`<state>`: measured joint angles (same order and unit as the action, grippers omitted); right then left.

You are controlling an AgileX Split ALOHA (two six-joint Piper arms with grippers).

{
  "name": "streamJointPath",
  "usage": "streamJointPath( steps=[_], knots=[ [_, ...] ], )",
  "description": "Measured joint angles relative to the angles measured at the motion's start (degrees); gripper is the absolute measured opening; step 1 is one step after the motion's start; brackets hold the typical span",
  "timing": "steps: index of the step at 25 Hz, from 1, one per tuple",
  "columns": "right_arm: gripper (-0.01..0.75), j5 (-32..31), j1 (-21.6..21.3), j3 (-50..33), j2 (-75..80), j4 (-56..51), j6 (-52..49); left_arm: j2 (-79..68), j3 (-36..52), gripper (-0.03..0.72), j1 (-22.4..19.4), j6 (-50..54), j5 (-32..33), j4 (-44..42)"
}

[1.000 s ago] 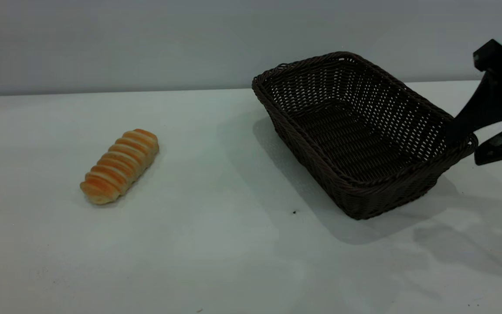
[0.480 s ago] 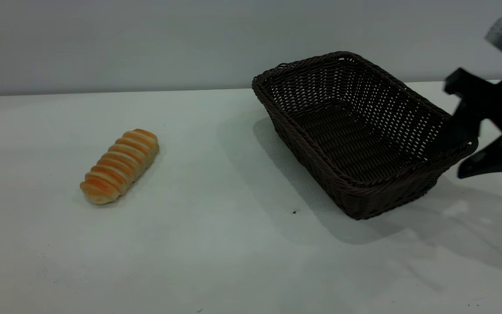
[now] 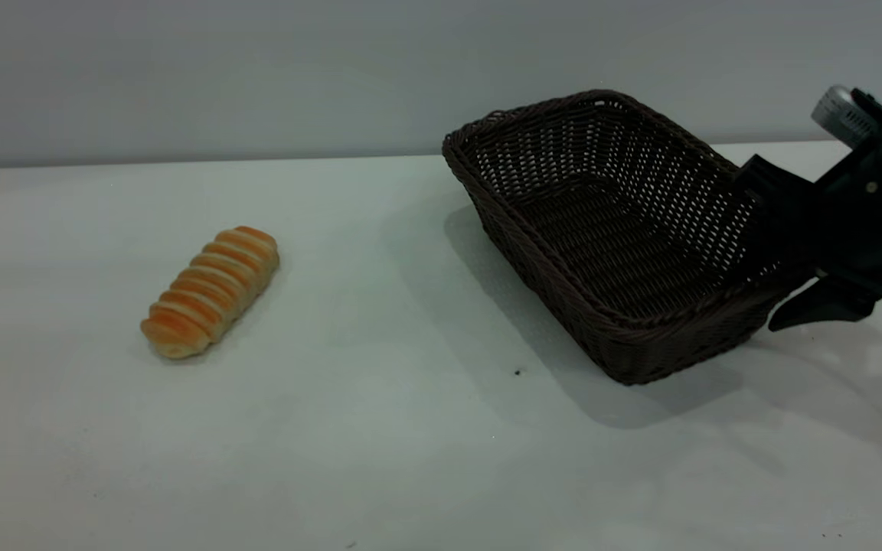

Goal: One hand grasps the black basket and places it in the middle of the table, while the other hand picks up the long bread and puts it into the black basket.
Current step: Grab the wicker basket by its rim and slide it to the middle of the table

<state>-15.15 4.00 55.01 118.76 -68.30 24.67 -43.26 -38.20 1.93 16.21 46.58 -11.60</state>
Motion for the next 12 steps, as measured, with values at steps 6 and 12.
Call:
streamJointPath(
  steps=[6, 12],
  knots=[
    [0.183, 1.65, 0.00, 3.22, 1.93, -1.12, -2.41, 0.00, 0.00, 0.554, 0.00, -0.01, 0.18, 0.05],
    [0.117, -1.68, 0.07, 3.91, 1.94, 0.28, -0.95, 0.00, 0.00, 0.554, 0.00, -0.01, 0.18, 0.05]
  ],
)
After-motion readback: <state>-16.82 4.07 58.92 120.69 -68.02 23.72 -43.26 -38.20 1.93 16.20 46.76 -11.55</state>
